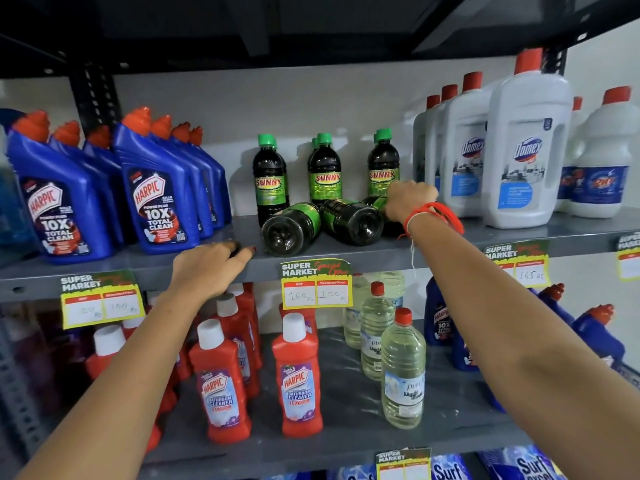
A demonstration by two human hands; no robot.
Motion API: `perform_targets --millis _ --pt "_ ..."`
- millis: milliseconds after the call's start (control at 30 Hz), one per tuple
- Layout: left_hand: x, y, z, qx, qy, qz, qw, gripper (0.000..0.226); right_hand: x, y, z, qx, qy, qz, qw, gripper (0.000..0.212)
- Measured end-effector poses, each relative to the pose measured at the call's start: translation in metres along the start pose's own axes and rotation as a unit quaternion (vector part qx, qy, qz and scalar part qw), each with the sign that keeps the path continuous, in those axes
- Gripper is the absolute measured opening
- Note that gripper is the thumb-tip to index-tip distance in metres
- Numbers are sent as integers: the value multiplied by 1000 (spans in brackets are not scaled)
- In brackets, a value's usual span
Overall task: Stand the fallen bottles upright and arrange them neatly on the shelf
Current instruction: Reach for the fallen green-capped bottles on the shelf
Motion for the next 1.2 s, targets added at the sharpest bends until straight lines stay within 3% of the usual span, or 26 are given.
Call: perform_targets --millis 167,233,333,433,500,900,1067,1200 --pt "2 -3 -2 34 -2 -2 999 47 15 -13 -7 70 42 134 988 34" --pt "1 -6 -3 52 -17 -48 997 53 29 -20 -12 87 98 267 955 46" --pt "1 -11 -6 80 -46 -100 991 46 40 -25 -14 111 139 446 877 58" --pt "4 -15 -7 104 -36 -98 989 43 39 -33 -19 160 146 521 825 59" --pt "3 -16 -7 113 -39 -104 987 43 39 -31 -21 174 152 532 815 67" --pt "5 -19 -10 130 -49 -116 984 42 38 -5 -24 149 110 554 811 65" --pt "6 -21 -11 136 -45 -115 983 41 30 -8 -34 148 115 395 899 110" --pt "7 -21 -10 140 -46 -105 984 41 33 -8 -35 181 121 404 889 99"
Point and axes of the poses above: each hand's wrist, its own z-axis towards the middle knuckle, its own y-axis out of the palm, x = y × z, the point moved 7 cm from there along z, towards the middle knuckle, and after that the axes turned 5 degrees about -y, right-handed, at the moved point
